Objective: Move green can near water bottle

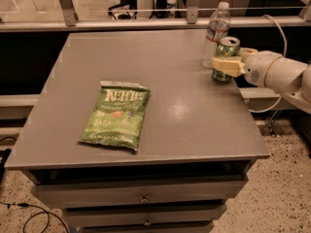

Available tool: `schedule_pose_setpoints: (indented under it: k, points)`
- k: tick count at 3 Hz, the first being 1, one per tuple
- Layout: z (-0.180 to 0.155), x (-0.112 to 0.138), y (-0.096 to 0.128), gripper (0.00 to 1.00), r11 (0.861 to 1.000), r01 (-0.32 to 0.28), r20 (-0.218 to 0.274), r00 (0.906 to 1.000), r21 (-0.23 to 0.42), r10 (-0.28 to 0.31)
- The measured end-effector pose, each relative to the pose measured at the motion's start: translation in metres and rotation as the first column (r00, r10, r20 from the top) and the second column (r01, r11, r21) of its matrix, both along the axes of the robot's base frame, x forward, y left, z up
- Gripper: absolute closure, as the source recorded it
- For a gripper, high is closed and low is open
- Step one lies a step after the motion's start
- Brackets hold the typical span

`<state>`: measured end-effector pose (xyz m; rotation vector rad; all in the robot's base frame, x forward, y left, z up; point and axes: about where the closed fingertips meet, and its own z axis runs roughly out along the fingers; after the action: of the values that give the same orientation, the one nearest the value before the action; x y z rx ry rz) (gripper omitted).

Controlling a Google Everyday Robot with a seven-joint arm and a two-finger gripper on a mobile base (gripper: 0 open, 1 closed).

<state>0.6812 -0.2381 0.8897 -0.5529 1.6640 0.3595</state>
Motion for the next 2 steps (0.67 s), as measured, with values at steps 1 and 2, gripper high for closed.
schedule_pose_setpoints:
  k: [1,2]
  points:
    - [-0.0059,0.0,0.0004,0.06,1.0,0.001,-0.007,1.0,0.009,-0.001]
    - [-0.008,-0.0028,-0.0004,0.0,1.0,0.007,-0.008,0.9999,0.017,-0.007]
